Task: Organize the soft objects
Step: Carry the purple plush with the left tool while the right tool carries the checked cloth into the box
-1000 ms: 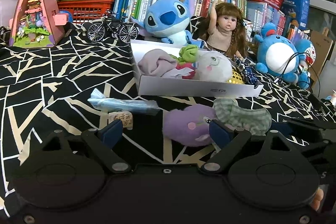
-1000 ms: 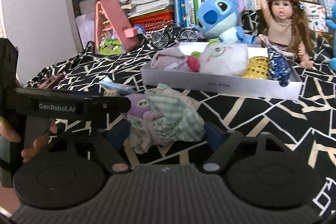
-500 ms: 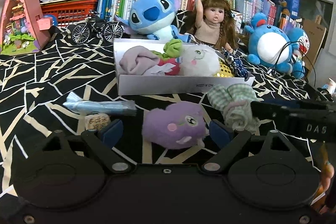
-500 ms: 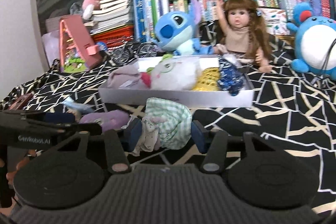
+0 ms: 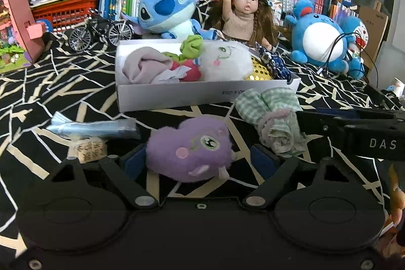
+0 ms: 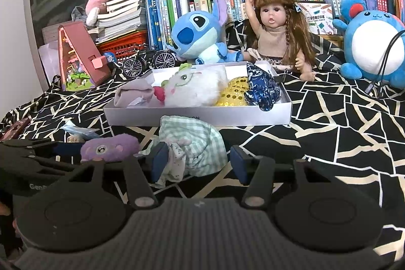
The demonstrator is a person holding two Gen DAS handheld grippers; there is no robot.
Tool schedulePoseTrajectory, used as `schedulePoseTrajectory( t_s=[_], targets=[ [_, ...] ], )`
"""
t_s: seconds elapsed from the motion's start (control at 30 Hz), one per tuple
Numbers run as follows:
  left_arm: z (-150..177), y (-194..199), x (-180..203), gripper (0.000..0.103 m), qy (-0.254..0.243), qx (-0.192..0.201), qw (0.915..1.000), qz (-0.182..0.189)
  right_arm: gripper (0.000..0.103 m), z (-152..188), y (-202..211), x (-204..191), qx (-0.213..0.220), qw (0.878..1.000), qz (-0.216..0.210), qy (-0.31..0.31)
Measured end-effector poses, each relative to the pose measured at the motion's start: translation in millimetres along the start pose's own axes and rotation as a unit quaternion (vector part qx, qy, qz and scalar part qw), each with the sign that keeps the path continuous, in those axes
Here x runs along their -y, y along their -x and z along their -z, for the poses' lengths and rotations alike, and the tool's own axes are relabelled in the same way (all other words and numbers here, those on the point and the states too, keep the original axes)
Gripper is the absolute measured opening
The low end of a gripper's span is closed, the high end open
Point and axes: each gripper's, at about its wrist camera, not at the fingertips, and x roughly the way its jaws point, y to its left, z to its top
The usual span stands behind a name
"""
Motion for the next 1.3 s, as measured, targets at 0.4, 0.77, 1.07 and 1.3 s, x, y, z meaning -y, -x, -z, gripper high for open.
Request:
schedulePoseTrajectory(
  t_s=[0.4, 0.77, 1.07, 1.3],
  targets=[
    [-1.1, 3.0, 0.4, 0.061, 0.001, 0.017, 0.9996, -0.024, 0.079, 4.6, -3.6, 0.6, -0.008, 1.000, -0.022, -0.004],
    [-6.8, 19.6, -6.4, 0.061, -0.004, 0.040, 0.9985, -0.038, 0.097, 8.4, -13.6, -20.1, -0.029, 0.997, -0.049, 0.046],
    [-14.5, 32.2, -8.5, 0.061, 0.008, 0.060, 0.9978, -0.029, 0.103, 5.4, -27.8, -31.3, -0.037, 0.997, -0.028, 0.060],
    [-17.3, 31.6, -15.1, 0.061, 0.019, 0.057, 0.9976, -0.034, 0.103, 0.4, -42.3, -33.7, -0.054, 0.997, -0.014, 0.046]
  ],
)
